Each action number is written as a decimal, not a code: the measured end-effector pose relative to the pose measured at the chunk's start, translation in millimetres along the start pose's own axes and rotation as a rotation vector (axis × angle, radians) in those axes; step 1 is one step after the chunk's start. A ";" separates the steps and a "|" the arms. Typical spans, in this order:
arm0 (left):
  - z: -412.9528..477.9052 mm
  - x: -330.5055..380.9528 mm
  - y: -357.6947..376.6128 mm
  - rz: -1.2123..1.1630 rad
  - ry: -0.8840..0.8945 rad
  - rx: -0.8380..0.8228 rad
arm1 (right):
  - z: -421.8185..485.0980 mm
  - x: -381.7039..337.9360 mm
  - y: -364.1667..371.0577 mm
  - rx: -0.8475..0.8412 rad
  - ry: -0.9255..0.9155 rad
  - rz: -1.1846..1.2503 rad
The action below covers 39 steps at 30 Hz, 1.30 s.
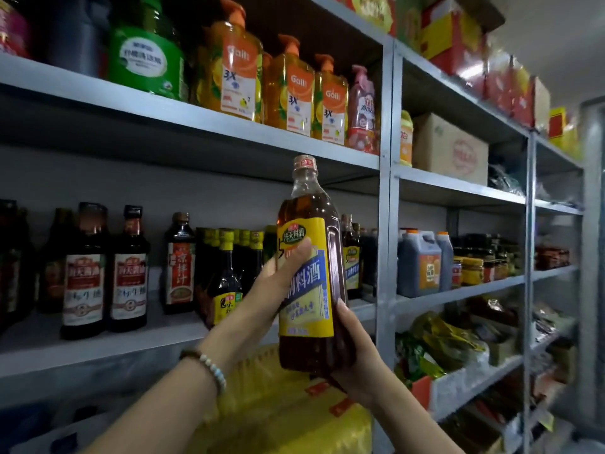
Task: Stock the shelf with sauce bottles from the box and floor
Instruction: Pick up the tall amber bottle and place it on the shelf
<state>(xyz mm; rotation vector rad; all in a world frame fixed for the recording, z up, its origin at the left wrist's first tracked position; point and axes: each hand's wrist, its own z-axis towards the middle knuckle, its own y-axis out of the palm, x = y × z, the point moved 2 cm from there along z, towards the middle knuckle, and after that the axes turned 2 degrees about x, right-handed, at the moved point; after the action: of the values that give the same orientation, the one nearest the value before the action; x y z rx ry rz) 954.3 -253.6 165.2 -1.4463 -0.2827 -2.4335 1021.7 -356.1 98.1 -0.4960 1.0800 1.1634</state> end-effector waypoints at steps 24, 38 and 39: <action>157.9 -70.4 0.9 0.184 0.021 0.319 | 107.8 -12.8 -171.1 0.045 -0.133 -0.525; 256.8 -138.0 69.6 0.260 0.105 0.462 | 167.0 -32.4 -347.0 0.100 -0.363 -1.063; 262.4 -141.9 70.3 0.262 0.101 0.484 | 171.2 -29.6 -348.6 0.067 -0.361 -1.091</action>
<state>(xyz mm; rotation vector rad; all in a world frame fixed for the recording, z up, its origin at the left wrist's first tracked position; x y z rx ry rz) 1258.5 -215.4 166.3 -1.0705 -0.5739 -2.0350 1409.8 -363.1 130.4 -0.6627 0.3908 0.2231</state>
